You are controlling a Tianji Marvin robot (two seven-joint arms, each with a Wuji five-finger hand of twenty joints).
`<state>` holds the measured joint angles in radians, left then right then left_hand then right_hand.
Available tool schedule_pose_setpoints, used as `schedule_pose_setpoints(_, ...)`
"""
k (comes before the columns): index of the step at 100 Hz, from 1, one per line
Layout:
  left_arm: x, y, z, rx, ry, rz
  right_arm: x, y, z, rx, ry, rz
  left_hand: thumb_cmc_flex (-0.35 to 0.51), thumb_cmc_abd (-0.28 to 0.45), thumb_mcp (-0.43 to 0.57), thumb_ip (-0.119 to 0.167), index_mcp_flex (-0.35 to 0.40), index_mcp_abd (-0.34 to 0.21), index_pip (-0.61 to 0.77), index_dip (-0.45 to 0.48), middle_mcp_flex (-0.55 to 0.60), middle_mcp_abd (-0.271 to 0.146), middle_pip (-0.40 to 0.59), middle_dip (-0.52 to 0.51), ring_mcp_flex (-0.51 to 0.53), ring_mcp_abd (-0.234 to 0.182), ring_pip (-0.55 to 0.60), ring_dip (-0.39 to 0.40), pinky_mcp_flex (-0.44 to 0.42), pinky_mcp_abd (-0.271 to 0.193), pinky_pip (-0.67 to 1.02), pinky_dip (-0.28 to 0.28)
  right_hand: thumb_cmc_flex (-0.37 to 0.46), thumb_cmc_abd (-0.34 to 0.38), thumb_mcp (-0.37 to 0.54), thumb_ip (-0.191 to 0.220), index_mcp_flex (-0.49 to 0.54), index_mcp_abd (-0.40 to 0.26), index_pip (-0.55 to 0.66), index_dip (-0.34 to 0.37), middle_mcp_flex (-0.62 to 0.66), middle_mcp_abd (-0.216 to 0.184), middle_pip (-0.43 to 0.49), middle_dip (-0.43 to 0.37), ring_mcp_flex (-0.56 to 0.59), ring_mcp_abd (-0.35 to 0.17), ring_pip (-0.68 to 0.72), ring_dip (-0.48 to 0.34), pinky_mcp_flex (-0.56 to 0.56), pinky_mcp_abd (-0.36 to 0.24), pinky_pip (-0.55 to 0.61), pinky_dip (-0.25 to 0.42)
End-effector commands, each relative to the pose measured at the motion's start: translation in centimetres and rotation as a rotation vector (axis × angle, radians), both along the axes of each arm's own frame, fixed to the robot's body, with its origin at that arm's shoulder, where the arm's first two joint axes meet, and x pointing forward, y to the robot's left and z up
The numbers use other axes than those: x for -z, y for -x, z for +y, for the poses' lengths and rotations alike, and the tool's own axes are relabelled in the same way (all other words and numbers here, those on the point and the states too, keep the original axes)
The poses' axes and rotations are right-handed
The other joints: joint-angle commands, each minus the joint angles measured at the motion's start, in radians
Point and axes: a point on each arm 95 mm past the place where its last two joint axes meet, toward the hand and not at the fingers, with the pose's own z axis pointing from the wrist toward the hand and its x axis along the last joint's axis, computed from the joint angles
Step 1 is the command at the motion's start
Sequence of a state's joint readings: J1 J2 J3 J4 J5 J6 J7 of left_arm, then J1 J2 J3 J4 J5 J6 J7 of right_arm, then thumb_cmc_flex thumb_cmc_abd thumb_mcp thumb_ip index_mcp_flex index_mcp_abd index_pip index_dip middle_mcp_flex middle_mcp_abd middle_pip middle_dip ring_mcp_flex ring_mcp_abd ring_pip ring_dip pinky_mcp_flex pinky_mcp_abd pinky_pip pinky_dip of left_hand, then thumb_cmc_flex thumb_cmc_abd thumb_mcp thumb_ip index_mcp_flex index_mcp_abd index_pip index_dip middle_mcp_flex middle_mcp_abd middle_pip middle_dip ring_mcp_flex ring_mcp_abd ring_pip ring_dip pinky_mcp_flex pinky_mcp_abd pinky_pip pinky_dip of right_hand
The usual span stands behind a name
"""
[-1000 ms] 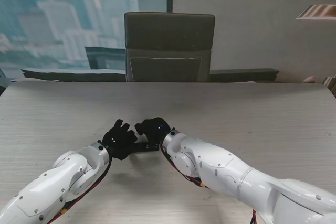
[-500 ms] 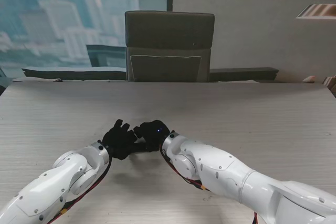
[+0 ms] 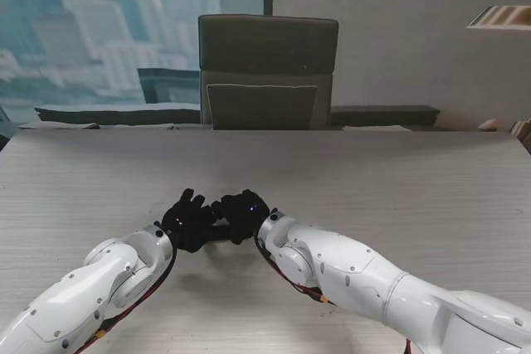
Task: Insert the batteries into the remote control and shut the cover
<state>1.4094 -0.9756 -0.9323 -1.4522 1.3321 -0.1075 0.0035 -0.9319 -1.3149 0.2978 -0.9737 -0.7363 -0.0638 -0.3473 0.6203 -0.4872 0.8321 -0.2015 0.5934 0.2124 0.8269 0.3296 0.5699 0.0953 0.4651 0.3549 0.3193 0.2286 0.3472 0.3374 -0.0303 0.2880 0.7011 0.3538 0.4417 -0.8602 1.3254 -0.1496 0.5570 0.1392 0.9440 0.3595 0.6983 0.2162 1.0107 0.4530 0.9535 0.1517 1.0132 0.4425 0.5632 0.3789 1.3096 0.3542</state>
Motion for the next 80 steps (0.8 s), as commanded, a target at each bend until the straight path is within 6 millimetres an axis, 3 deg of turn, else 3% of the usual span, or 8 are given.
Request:
schedule_pose_setpoints(1, 3.4, 1.7, 0.9, -0.019, -0.054, 0.100, 0.4, 0.5, 0.4, -0.019, 0.008, 0.019, 0.189, -0.024, -0.048, 0.079, 0.074, -0.266, 0.148, 0.045, -0.012, 0.006, -0.007, -0.003, -0.024, 0.010, -0.010, 0.000, -0.011, 0.015, 0.005, 0.002, -0.032, 0.016, 0.001, 0.015, -0.042, -0.004, -0.007, 0.007, -0.031, 0.018, 0.004, 0.014, -0.020, 0.008, -0.011, 0.023, -0.024, 0.028, -0.014, 0.009)
schedule_pose_setpoints(31, 3.5, 1.7, 0.9, -0.020, -0.052, 0.100, 0.3, 0.6, 0.4, -0.021, 0.004, 0.015, 0.190, -0.023, -0.047, 0.079, 0.074, -0.266, 0.148, 0.045, -0.012, 0.006, -0.007, -0.003, -0.025, 0.010, -0.011, 0.000, -0.010, 0.014, 0.006, 0.002, -0.111, 0.050, -0.059, 0.007, -0.076, 0.002, -0.009, 0.006, -0.074, 0.020, 0.000, 0.017, -0.081, 0.028, -0.041, 0.031, -0.086, 0.041, -0.038, 0.018)
schedule_pose_setpoints(80, 3.4, 1.7, 0.9, -0.018, -0.053, 0.100, -0.9, 0.8, -0.1, -0.015, -0.031, -0.009, 0.188, -0.023, -0.048, 0.079, 0.075, -0.268, 0.149, 0.045, -0.012, 0.007, -0.006, -0.003, -0.025, 0.009, -0.010, 0.000, -0.010, 0.014, 0.007, 0.003, -0.166, 0.112, -0.123, 0.012, -0.088, 0.000, -0.015, 0.000, -0.099, 0.024, -0.008, 0.015, -0.130, 0.049, -0.059, 0.045, -0.140, 0.056, -0.061, 0.032)
